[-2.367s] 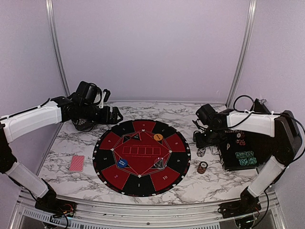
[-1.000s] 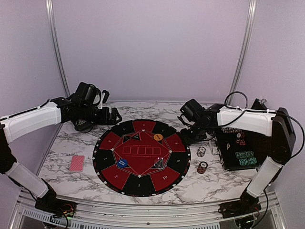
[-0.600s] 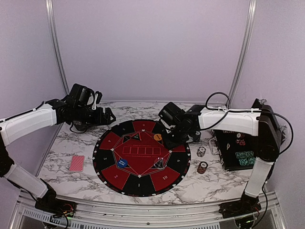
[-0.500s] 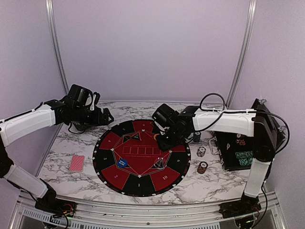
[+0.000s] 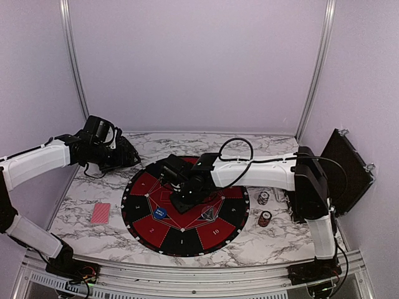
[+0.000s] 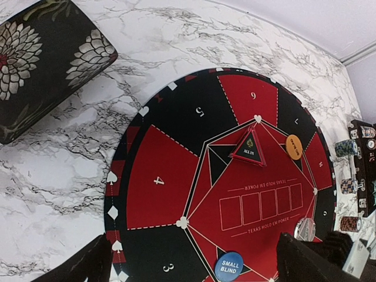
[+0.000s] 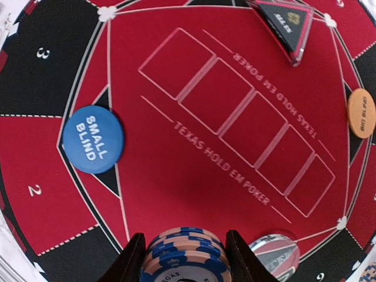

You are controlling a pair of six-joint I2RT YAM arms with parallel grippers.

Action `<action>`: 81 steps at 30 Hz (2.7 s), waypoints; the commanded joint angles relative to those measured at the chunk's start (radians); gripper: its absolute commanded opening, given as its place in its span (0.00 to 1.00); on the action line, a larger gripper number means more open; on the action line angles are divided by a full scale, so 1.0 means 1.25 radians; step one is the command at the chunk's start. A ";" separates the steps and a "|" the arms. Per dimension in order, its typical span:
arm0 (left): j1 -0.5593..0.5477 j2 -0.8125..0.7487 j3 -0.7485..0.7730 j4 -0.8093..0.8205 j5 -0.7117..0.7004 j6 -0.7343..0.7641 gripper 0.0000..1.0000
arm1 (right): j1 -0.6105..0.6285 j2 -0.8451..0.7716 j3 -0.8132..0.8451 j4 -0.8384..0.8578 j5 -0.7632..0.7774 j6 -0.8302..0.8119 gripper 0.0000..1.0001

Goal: Distribute texas hold em gaming equipment
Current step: Place the poker chips pile in the small blind area.

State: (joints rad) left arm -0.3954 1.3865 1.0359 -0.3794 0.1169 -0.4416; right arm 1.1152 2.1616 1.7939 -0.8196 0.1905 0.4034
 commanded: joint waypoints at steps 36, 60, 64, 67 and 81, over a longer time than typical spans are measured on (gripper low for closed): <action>0.068 -0.060 -0.128 0.008 0.061 0.014 0.99 | 0.121 0.267 0.370 -0.109 -0.027 0.130 0.39; 0.077 -0.054 -0.139 0.018 0.077 0.019 0.99 | 0.135 0.279 0.355 -0.150 -0.015 0.158 0.40; 0.079 -0.054 -0.140 0.019 0.077 0.018 0.99 | 0.139 0.279 0.354 -0.154 -0.014 0.161 0.42; 0.079 -0.055 -0.141 0.019 0.078 0.019 0.99 | 0.140 0.279 0.352 -0.153 -0.014 0.161 0.44; 0.079 -0.058 -0.143 0.022 0.083 0.020 0.99 | 0.137 0.270 0.361 -0.126 -0.034 0.155 0.60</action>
State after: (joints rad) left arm -0.3046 1.3220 0.8677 -0.3637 0.2096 -0.4332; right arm 1.2789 2.4985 2.2101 -0.9771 0.1650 0.5983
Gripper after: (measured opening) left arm 0.989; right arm 0.565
